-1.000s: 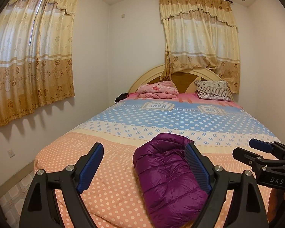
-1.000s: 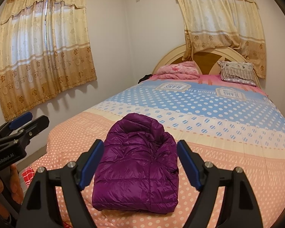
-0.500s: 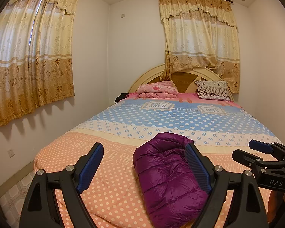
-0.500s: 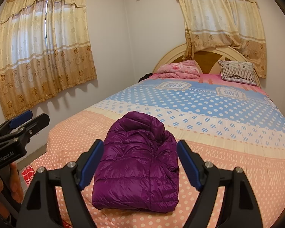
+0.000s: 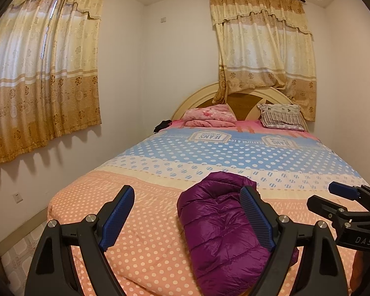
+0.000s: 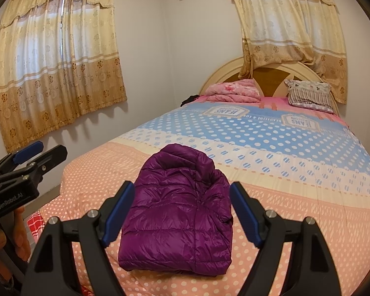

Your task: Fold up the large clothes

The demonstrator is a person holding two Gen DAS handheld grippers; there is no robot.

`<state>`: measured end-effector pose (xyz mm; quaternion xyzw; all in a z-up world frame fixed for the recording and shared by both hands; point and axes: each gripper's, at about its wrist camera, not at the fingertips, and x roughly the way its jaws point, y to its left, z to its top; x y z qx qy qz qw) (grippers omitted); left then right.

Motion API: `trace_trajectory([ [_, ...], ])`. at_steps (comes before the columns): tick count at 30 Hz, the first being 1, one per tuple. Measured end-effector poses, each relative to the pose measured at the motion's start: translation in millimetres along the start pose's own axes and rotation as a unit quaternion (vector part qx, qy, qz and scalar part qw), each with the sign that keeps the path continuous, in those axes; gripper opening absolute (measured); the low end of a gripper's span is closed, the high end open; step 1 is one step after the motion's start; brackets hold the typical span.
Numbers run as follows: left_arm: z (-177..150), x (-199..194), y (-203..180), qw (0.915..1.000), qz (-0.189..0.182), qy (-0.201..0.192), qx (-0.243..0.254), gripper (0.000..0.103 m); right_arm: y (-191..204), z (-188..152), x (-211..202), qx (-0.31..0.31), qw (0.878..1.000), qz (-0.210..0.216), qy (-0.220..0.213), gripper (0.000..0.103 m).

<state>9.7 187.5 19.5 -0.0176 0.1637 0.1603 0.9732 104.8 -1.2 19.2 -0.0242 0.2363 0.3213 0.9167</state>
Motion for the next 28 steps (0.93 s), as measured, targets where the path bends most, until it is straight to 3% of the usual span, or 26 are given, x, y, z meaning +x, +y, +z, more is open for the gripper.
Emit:
trace_trajectory([
  [28,-1.9,-2.7,-6.9,0.9997,-0.011,-0.014,0.016,0.09,3.5,-2.0,-1.4,-0.021,1.0,0.007,0.006,0.082],
])
